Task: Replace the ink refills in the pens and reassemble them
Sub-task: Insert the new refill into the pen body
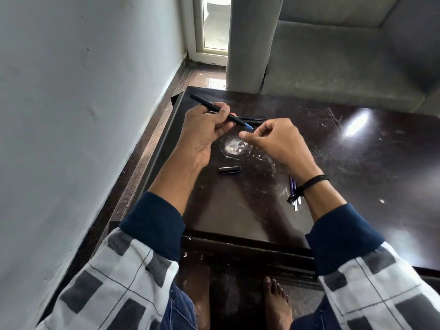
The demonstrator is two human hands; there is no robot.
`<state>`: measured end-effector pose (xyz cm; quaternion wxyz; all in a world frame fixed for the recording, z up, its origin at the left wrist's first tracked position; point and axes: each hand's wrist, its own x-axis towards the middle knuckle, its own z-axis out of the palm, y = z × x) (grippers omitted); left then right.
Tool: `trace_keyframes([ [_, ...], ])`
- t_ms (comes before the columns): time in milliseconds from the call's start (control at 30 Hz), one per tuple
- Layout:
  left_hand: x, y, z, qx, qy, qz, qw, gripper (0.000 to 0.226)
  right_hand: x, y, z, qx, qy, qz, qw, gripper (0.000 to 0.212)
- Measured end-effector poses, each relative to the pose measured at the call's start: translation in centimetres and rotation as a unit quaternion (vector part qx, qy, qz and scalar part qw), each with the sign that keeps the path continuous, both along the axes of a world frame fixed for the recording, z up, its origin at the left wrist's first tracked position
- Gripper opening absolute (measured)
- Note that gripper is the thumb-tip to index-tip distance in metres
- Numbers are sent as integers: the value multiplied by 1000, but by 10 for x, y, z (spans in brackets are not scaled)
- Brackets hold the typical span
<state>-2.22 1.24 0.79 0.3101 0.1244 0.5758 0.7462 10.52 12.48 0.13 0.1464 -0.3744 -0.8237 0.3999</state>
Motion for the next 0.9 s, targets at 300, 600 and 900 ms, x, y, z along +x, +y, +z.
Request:
trace_keyframes([
  [300,-15,-4,0,9,-48,75,996,5,-3,-15,3,97,-129,156,974,23],
  [600,-16,-6,0,13,-50,62,997,6,-10,-28,-13,157,-186,236,941,23],
  [900,-14,-6,0,7,-47,56,997,7,-13,-30,-18,191,-184,245,933,19],
])
